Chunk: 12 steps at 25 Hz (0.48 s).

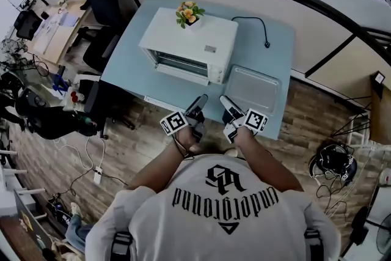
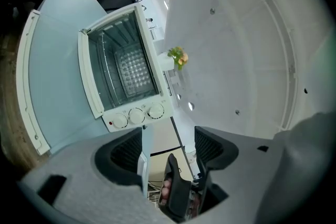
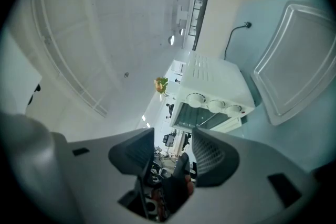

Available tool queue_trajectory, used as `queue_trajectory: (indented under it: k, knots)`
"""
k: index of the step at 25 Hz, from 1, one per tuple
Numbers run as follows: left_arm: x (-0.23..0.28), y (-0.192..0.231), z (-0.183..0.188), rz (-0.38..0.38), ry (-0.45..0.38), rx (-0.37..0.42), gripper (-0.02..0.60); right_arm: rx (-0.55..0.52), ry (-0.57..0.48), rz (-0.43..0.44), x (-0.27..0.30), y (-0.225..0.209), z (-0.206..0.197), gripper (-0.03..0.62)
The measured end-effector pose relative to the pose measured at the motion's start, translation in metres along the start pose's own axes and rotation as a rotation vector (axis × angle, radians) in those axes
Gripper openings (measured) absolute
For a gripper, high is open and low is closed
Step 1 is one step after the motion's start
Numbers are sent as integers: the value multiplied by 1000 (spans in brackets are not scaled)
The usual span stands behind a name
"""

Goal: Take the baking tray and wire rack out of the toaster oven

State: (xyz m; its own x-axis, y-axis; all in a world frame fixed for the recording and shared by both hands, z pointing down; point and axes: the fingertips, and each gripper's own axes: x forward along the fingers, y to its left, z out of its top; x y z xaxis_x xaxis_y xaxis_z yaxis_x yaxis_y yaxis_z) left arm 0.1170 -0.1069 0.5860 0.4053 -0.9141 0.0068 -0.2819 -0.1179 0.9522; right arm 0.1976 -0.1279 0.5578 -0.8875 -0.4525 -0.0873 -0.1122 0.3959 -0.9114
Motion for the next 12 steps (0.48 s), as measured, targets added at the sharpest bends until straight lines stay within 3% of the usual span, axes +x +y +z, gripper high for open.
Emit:
queue_trajectory:
  k: [3, 6, 8, 12]
  knots:
    - [-15, 8, 23, -5, -13, -11, 322, -17, -9, -5, 19, 5, -10, 206]
    - [-32, 16, 47, -8, -8, -16, 321, 16, -34, -90, 33, 2, -28, 199]
    - [-43, 21, 64, -18, -8, -18, 321, 5, -52, -66, 51, 9, -36, 198]
    - [-64, 27, 94, -25, -3, -20, 321, 15, -73, -99, 72, 13, -57, 198]
